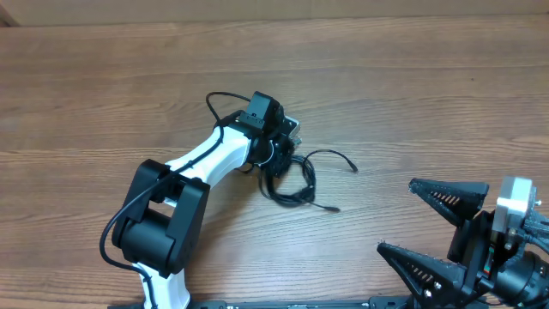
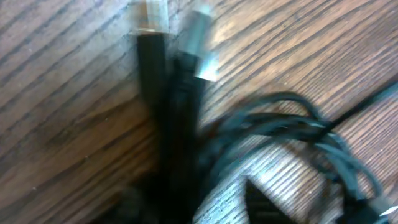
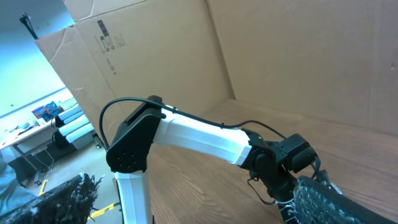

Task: Untangle cables
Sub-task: 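Close the left gripper on the black cable bundle's connector ends, then lift the cable bundle with the left gripper toward the right gripper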

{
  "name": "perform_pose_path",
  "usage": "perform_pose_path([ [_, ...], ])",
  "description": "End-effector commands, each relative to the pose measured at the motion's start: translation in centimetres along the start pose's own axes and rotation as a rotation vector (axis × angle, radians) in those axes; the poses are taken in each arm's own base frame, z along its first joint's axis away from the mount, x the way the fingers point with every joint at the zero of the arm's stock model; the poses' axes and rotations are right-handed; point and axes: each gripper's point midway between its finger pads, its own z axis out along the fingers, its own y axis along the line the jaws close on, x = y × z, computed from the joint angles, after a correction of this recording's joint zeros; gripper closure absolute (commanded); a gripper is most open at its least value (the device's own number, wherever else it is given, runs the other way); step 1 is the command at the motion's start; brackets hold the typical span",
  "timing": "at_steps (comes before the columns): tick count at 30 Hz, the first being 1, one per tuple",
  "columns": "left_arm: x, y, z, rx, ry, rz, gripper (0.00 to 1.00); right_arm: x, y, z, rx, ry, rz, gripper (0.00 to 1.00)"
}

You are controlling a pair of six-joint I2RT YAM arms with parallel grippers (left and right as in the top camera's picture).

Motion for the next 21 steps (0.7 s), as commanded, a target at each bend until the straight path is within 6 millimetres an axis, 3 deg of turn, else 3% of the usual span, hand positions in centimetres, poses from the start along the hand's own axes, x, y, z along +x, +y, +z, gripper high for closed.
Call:
perform_pose_path([
  [1,0.7,0.3,0.8,-0.026,0.03,0.006,0.96,-0.7,1.1,-0.4,-0.023,-0.016,-0.039,0.0],
  [7,0.5,0.3,0.4,-0.035,0.035,-0.022,0.96,-1.0,0.4,-0.4,0.019,-0.032,-0.044,0.0],
  [11,-0.9,-0.3,-2.0,-0.034,0.059,-0.047,0.96,-1.2,-2.4,-0.5,0.172,-0.056,-0.016,0.0],
  [17,-5.5,-1.7,-8.2,-0.038,0.006,-0.053,0.96,-0.2,-5.9,-0.7,0.326,-0.026,0.067,0.0],
  [21,-8.8,-2.8,-13.1,-0.042,-0.065,-0.034,0.96,0.1,-6.6,-0.9,0.367,-0.021,0.08,0.0],
])
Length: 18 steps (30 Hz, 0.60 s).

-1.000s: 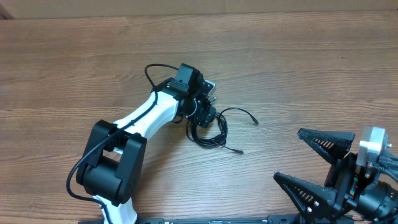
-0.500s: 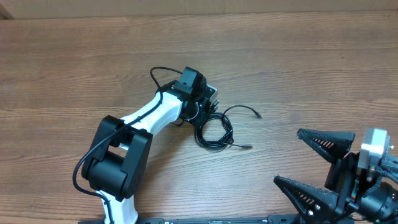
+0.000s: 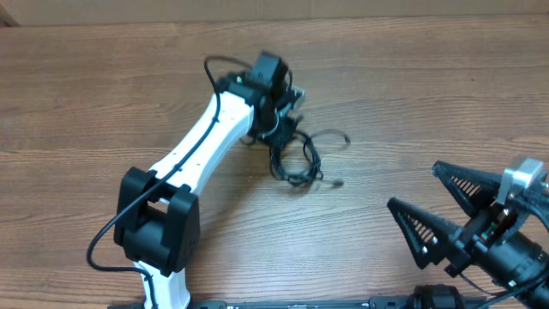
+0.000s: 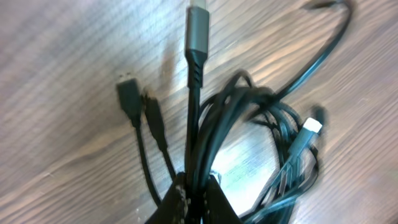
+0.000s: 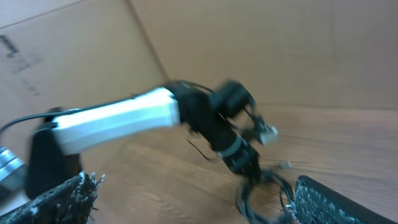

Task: Untangle cables
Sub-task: 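Lift the cable bundle with the left gripper toward the right gripper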

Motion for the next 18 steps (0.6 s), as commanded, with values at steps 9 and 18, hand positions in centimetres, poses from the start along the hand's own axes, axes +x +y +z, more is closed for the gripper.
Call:
perform_pose_path([
  [9,-6.0,-3.1,-12.5,0.005,-0.226,-0.032,0.96,3.2,-6.0,1.6,0.237,0.152,0.149,0.0],
  [18,-6.6,-4.8,-19.9,0.02,-0.343,-0.115,0.96,7.0,-8.9,6.4,0.164,0.389,0.31,0.0],
])
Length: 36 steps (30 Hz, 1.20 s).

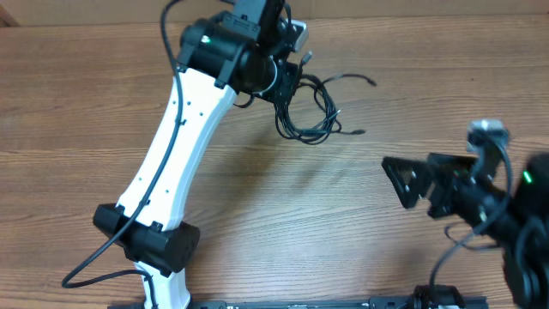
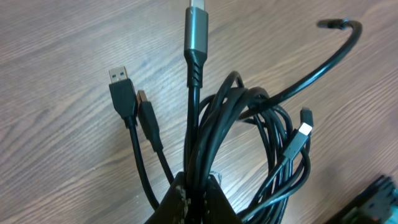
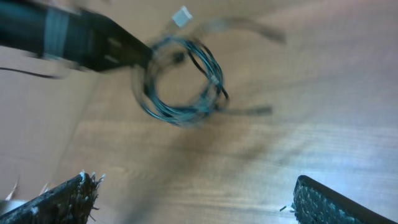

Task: Untangle cables
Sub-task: 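Lift the cable bundle with the left gripper toward the right gripper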

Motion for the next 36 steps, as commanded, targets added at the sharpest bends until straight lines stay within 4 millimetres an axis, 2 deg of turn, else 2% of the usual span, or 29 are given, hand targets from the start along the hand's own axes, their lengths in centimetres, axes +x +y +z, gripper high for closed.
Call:
perform_pose_path([
  [1,-1.6,-1.1,-3.8,0.01,-0.107,-0.061,0.96,0.6,0.7,2.1,-0.107,0.107,0.034,0.0],
  [6,-2.2,-2.4,-6.5,0.04,-0.168,-0.056,0.96,0.3,0.5,5.1,-0.183,0.192,0.082,0.02],
  [7,-2.4,-2.4,-7.3,0.031,-0.188,-0.062,0.96,0.4,2.1,5.6,-0.28,0.219,0.048,0.05],
  [10,-2.6,-1.5,-8.6,-0.027,-0.229,-0.133,0.96,0.5,5.5,6.1,-0.444,0.25,-0.014,0.05],
  [11,-2.8,-0.6,-9.4,-0.076,-0.26,-0.204,0.96,0.6,7.4,6.5,-0.512,0.254,-0.066,0.04],
  [14,-2.7,0.3,-10.7,-0.131,-0.307,-0.286,0.96,0.4,9.6,7.6,-0.54,0.223,-0.165,0.02],
  [20,-1.6,0.3,-13.2,-0.142,-0.338,-0.32,0.96,0.1,10.4,10.4,-0.378,0.13,-0.293,0.0],
  [24,-1.1,-0.2,-15.5,-0.129,-0.385,-0.318,0.96,0.3,9.8,12.0,-0.297,0.125,-0.311,0.01],
  [28,-0.5,-0.7,-17.9,-0.115,-0.433,-0.31,0.96,0.0,9.1,13.5,-0.25,0.118,-0.315,0.06],
  [29,-0.3,-0.8,-18.2,-0.113,-0.439,-0.31,0.96,-0.1,9.1,13.7,-0.251,0.115,-0.318,0.07],
  [30,0.0,-0.9,-18.9,-0.11,-0.449,-0.308,0.96,-0.3,9.2,14.0,-0.254,0.104,-0.321,0.12],
  [32,0.3,-1.0,-19.4,-0.109,-0.456,-0.297,0.96,-0.6,9.5,14.1,-0.269,0.094,-0.327,0.15],
  [34,0.4,-1.1,-19.7,-0.117,-0.46,-0.256,0.96,-0.5,10.4,14.0,-0.324,0.092,-0.37,0.13],
  [35,0.5,-1.2,-19.8,-0.118,-0.458,-0.227,0.96,-0.7,11.2,13.7,-0.368,0.078,-0.394,0.09],
  [36,0.6,-1.4,-19.8,-0.121,-0.452,-0.175,0.96,-1.6,11.8,13.6,-0.387,0.041,-0.392,0.09],
])
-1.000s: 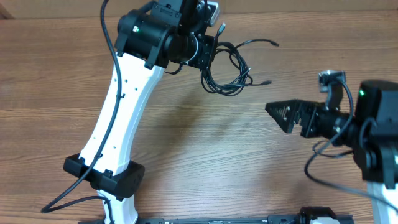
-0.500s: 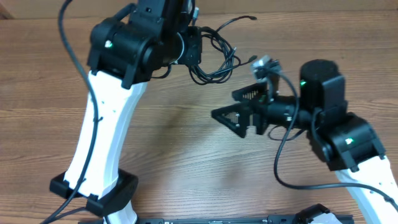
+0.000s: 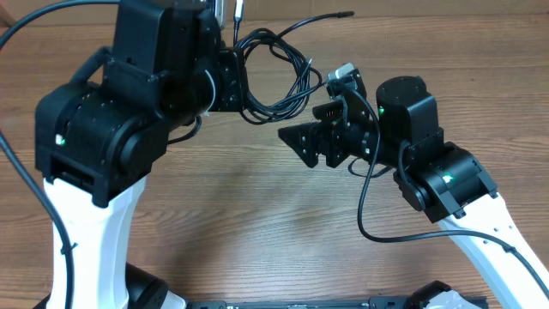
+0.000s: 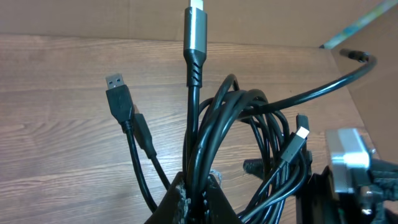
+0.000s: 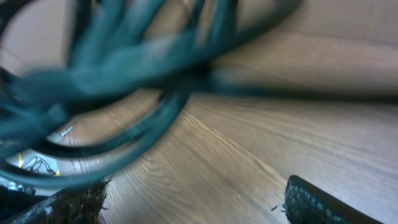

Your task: Untangle cables

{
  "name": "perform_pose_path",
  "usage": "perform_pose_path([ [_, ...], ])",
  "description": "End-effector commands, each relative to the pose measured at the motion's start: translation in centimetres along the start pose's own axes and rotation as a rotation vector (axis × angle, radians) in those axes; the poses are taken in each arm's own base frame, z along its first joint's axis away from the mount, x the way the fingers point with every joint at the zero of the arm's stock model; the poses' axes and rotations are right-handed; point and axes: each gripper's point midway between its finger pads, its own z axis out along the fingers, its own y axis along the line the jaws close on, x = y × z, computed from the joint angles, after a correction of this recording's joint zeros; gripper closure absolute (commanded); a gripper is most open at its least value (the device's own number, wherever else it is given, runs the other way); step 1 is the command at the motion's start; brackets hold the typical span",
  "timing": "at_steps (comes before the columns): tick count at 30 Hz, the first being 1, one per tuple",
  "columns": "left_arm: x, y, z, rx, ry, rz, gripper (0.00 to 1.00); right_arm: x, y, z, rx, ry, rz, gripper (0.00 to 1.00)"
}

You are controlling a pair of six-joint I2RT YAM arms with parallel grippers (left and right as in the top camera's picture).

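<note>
A tangled bundle of black cables (image 3: 279, 81) hangs in the air above the wooden table (image 3: 257, 223). My left gripper (image 3: 233, 90) is shut on several of its strands. In the left wrist view the strands (image 4: 249, 124) rise out of the jaws (image 4: 198, 190), with a grey plug (image 4: 194, 31) and a USB plug (image 4: 118, 99) sticking up. My right gripper (image 3: 309, 129) is open just right of and below the loops. The right wrist view shows blurred cables (image 5: 124, 68) close above its spread fingers (image 5: 326, 205).
A cardboard wall (image 4: 93, 15) stands behind the table. My left arm's large black body (image 3: 129, 103) fills the left side of the overhead view. The right arm's own thin lead (image 3: 364, 197) loops beside its wrist.
My left gripper has lifted the bundle higher, toward the overhead camera. The right gripper, earlier well off to the right, is now right up beside the loops, still open.
The bundle first lay on the table with my left gripper down on it. Then the left gripper held it just off the wood, then farther back and higher. The right gripper stayed open at the near right, rose, and is now beside the raised bundle.
</note>
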Motion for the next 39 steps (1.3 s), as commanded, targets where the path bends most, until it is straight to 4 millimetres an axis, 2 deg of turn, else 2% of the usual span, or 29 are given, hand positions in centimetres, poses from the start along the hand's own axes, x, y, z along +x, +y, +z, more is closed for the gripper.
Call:
perform_pose_path([
  [1,-0.3,-0.6,-1.2,0.026,-0.032,0.109,0.96,-2.0,1.4,-0.2,-0.062,-0.073,-0.045,0.09],
  [7,-0.1,-0.3,-1.2,0.01,-0.024,0.23,0.96,-7.5,3.1,-1.4,-0.139,-0.288,0.031,0.09],
  [11,0.1,-0.1,-1.2,0.005,-0.015,0.234,0.96,-8.6,3.6,-1.9,-0.163,-0.333,0.05,0.11],
  [12,0.1,-0.1,-1.2,0.005,-0.015,0.233,0.96,-8.7,3.6,-1.9,-0.167,-0.336,0.061,0.16],
  [13,0.1,-0.2,-1.2,0.007,-0.016,0.233,0.96,-8.7,3.7,-1.9,-0.168,-0.336,0.063,0.25],
  [15,0.0,-0.2,-1.2,0.009,-0.021,0.233,0.96,-8.7,3.7,-1.9,-0.168,-0.336,0.063,0.5],
  [17,0.0,-0.3,-1.2,0.013,-0.021,0.232,0.96,-8.7,3.7,-1.9,-0.168,-0.336,0.063,0.58],
  [20,0.1,-0.8,-1.2,0.043,-0.015,0.229,0.96,-8.7,3.7,-1.9,-0.168,-0.336,0.063,0.6],
  [21,0.1,-1.0,-1.3,0.053,-0.016,0.223,0.96,-8.7,3.7,-1.9,-0.168,-0.336,0.063,0.68],
  [22,-0.2,-1.2,-1.3,0.063,-0.028,0.205,0.96,-8.7,3.6,-1.9,-0.167,-0.335,0.064,0.96],
  [25,-1.1,0.1,-1.3,-0.023,-0.065,0.202,0.96,-8.4,3.2,-1.8,-0.15,-0.324,0.072,0.96],
  [26,-1.6,1.6,-1.5,-0.112,-0.089,0.2,0.96,-8.1,1.6,-1.8,-0.095,-0.315,0.099,0.96],
  [28,-1.7,2.7,-1.7,-0.171,-0.1,0.199,0.96,-7.7,0.0,-1.9,-0.049,-0.3,0.123,0.96],
  [34,-2.1,3.9,-3.0,-0.239,-0.136,0.195,0.96,-6.7,-4.0,-2.9,0.066,-0.264,0.126,0.96],
  [39,-2.9,4.9,-5.2,-0.296,-0.206,0.184,0.96,-6.1,-7.5,-4.3,0.16,-0.251,0.134,0.96],
])
